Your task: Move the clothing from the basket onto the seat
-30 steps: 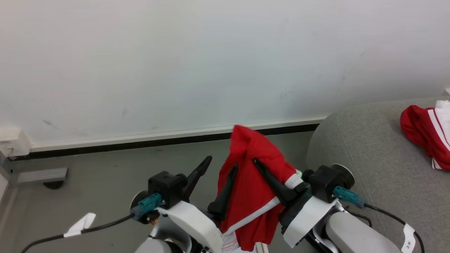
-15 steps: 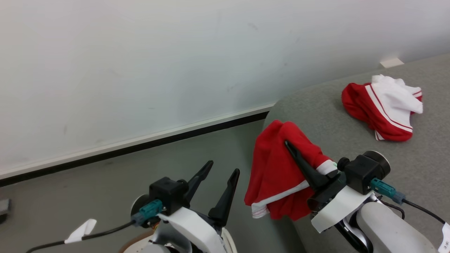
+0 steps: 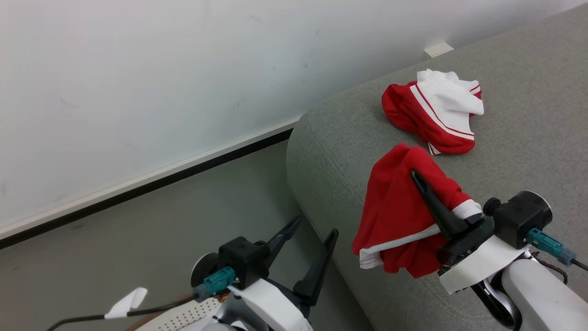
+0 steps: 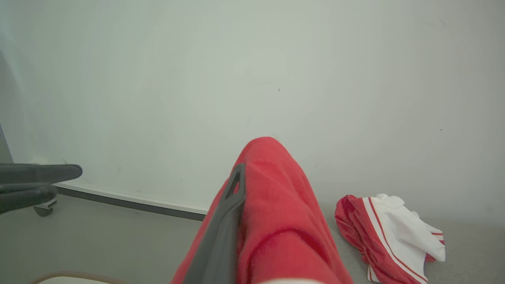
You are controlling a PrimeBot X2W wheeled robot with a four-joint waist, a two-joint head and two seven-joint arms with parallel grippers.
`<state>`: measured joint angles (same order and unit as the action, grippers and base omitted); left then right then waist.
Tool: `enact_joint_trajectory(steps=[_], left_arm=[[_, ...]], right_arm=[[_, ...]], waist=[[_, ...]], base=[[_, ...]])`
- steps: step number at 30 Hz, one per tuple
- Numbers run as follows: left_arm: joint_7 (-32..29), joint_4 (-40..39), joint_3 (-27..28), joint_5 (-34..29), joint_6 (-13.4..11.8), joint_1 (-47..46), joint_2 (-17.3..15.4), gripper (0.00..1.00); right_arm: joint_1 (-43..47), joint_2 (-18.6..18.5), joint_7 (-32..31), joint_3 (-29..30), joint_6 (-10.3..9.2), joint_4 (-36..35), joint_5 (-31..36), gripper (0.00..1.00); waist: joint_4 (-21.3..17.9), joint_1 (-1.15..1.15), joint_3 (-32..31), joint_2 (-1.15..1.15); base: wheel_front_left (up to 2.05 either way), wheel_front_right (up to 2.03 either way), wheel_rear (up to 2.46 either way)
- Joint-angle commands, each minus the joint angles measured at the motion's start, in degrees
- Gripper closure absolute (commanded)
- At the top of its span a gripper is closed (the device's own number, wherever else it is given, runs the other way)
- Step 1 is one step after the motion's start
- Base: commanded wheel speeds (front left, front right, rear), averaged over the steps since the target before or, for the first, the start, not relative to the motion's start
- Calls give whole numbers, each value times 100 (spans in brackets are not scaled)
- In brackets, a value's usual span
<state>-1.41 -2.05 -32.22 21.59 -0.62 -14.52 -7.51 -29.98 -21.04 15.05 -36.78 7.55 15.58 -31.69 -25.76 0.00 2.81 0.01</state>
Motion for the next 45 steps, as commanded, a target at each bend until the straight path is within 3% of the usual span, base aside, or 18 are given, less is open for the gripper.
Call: enact_joint_trajectory(steps=[1, 4, 11, 19, 24, 28, 35, 37, 38, 39, 45], left_arm=[[0, -25, -10, -55, -4, -57, -13, 0], [-104, -127, -72, -144, 51, -242, -49, 0], [-387, -440, -215, -435, 299, -1087, -183, 0], [-600, -754, -491, -726, 629, -2304, -197, 0], [-534, -789, -779, -799, 732, -2939, -115, 0], [-381, -698, -937, -710, 761, -3121, -16, 0], [-181, -462, -948, -660, 684, -2952, -51, 0], [-151, -423, -920, -635, 673, -2898, -100, 0], [-152, -404, -903, -626, 656, -2872, -123, 0], [-136, -381, -881, -624, 630, -2852, -157, 0], [12, -284, -716, -515, 500, -2663, -294, 0]], right_arm=[[75, -9, 18, 62, -13, -24, 25, 100], [19, -29, 18, 371, -14, -73, 45, 100], [-579, -79, 11, 1735, -14, -185, 176, 100], [-2022, -697, -352, 3738, -13, 157, 525, 100], [-2988, -1104, -734, 4677, -14, 843, 1001, 100], [-3488, -1153, -731, 5280, -13, 1648, 1475, 100], [-3574, -552, -238, 6132, -14, 3063, 2206, 100], [-3479, -413, -129, 6252, -14, 3338, 2396, 57], [-3437, -330, -88, 6296, -14, 3431, 2439, 16], [-3384, -238, -59, 6351, -14, 3502, 2466, 0], [-2877, 230, 15, 6319, -14, 3129, 2570, 0]], waist=[[-40, 0, 81, -1], [17, 0, 387, -1], [455, 0, 1728, -1], [1147, 0, 3428, -1], [1524, 0, 4101, -1], [1750, 0, 4288, -1], [1869, 0, 4285, -1], [1829, 0, 4196, -1], [1803, 0, 4144, -1], [1775, 0, 4092, -1], [1570, 0, 3618, -1]], base=[[0, 0, 0], [0, 0, 0], [0, 0, 0], [0, 0, 0], [0, 0, 0], [0, 0, 0], [0, 0, 0], [0, 0, 0], [0, 0, 0], [0, 0, 0], [0, 0, 0]])
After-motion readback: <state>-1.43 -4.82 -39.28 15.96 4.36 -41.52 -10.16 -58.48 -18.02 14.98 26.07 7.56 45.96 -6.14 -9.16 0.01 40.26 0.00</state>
